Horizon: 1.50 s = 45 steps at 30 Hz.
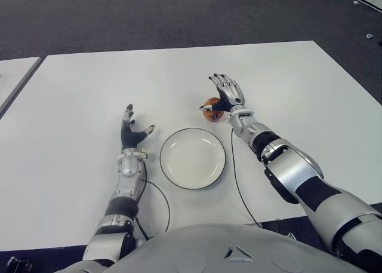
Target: Put the apples into the plate.
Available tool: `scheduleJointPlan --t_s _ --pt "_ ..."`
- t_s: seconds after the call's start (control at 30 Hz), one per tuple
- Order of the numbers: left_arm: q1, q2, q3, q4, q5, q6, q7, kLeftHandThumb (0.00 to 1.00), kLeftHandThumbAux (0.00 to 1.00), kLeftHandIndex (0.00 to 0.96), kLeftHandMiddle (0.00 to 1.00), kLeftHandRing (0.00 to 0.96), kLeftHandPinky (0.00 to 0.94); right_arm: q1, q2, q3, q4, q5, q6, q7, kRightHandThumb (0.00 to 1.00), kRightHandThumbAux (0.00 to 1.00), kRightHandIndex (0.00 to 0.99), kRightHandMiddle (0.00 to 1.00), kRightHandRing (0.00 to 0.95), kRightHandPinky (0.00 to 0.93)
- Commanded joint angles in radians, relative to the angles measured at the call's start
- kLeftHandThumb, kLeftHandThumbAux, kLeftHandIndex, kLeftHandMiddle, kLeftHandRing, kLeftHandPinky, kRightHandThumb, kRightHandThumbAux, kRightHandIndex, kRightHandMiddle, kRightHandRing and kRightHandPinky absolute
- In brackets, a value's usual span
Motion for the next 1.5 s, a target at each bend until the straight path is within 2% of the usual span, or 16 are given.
scheduleJointPlan --t_s 0.03,0.83,1.5 --pt "0.020 -0.008 -0.002 0.035 0.003 0.031 -0.003 0.103 0.537 0.000 0.000 0.000 0.024 0.023 0.000 0.002 0.011 0.004 0.003 0.032 0.010 0.482 0.000 0.009 0.000 0.000" --pt "0.026 -0.009 -0.003 0.023 0.002 0.031 -0.004 0.108 0.531 0.000 0.000 0.000 0.034 0.070 0.032 0.038 0.022 -0.016 0.017 0.082 0.015 0.492 0.000 0.000 0.000 0.000" --pt "0.020 -0.015 0.001 0.021 -0.008 0.043 -0.007 0.115 0.537 0.000 0.000 0.000 0.020 0.096 0.053 0.072 0.029 -0.023 0.011 0.082 0.013 0.488 0.000 0.002 0.000 0.000"
